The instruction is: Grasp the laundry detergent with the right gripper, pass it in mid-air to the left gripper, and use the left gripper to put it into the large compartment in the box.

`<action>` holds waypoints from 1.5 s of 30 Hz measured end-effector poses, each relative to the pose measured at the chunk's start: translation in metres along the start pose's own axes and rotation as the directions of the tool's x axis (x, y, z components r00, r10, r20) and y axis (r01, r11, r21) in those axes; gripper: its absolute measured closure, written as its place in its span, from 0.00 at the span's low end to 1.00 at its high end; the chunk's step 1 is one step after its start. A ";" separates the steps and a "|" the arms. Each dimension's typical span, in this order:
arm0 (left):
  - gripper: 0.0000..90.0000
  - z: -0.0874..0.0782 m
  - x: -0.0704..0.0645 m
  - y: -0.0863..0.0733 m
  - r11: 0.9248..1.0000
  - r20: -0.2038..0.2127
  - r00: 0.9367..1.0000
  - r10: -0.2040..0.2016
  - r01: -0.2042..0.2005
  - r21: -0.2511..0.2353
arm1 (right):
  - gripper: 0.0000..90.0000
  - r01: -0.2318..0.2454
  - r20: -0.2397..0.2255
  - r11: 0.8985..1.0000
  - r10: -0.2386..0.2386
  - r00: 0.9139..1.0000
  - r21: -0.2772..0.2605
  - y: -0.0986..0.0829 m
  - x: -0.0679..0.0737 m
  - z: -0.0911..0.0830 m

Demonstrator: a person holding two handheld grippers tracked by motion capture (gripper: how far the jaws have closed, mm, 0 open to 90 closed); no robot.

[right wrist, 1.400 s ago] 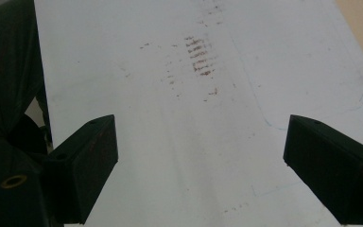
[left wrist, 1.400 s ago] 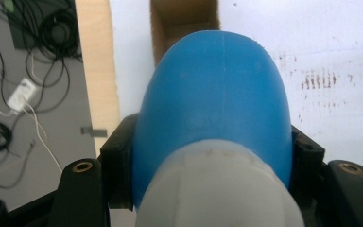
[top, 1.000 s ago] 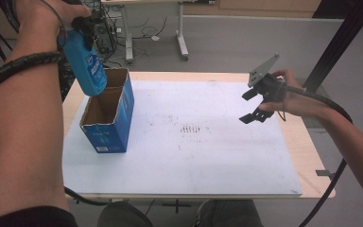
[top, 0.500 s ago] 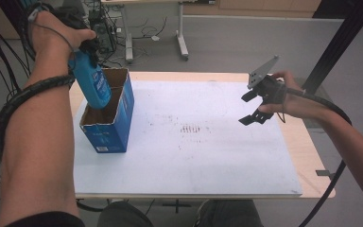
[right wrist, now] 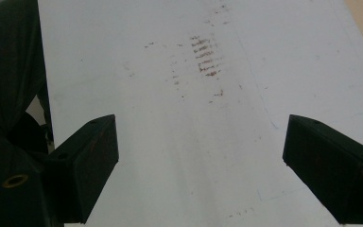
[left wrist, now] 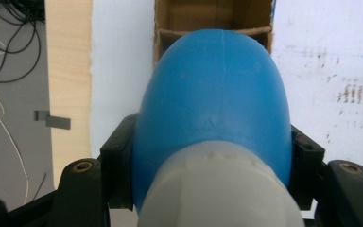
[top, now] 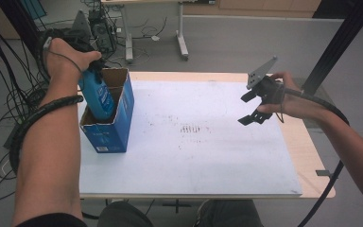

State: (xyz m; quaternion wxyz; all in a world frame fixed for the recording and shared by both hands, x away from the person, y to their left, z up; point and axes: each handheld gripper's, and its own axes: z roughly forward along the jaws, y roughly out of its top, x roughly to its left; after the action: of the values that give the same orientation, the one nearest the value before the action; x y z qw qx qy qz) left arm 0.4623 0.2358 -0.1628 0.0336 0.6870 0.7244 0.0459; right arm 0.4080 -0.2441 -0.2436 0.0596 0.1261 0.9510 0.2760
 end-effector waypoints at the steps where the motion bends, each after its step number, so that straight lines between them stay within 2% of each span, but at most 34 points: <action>1: 0.41 0.004 0.000 0.000 1.000 0.002 1.000 0.001 -0.001 0.004 | 0.13 0.000 -0.002 1.000 0.000 1.000 0.003 0.000 0.000 0.001; 16: 0.41 0.064 -0.007 -0.005 0.999 0.002 1.000 0.027 -0.027 0.016 | 0.12 -0.009 -0.007 1.000 0.009 1.000 0.018 -0.001 -0.003 0.008; 22: 0.41 0.081 -0.008 -0.008 0.999 0.002 0.999 0.035 -0.035 0.017 | 0.12 -0.011 -0.010 1.000 0.011 1.000 0.027 -0.003 -0.004 0.011; 31: 0.41 0.095 -0.010 -0.008 0.999 -0.001 0.999 0.048 -0.048 0.021 | 0.13 -0.019 -0.012 0.999 0.019 1.000 0.028 -0.005 -0.007 0.014; 38: 0.41 0.107 -0.014 -0.010 0.996 -0.011 0.997 0.074 -0.074 0.042 | 0.13 -0.022 -0.011 0.999 0.023 1.000 0.034 -0.006 -0.007 0.016; 45: 0.41 0.108 -0.014 -0.012 0.997 -0.009 0.997 0.074 -0.074 0.037 | 0.13 -0.023 -0.009 0.999 0.024 1.000 0.036 -0.007 -0.006 0.016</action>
State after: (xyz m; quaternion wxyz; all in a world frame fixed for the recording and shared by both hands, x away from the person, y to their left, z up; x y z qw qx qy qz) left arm 0.4635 0.2232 -0.2720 0.0156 0.7135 0.6994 0.0376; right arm 0.4152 -0.2435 -0.2607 0.0496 0.1370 0.9545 0.2602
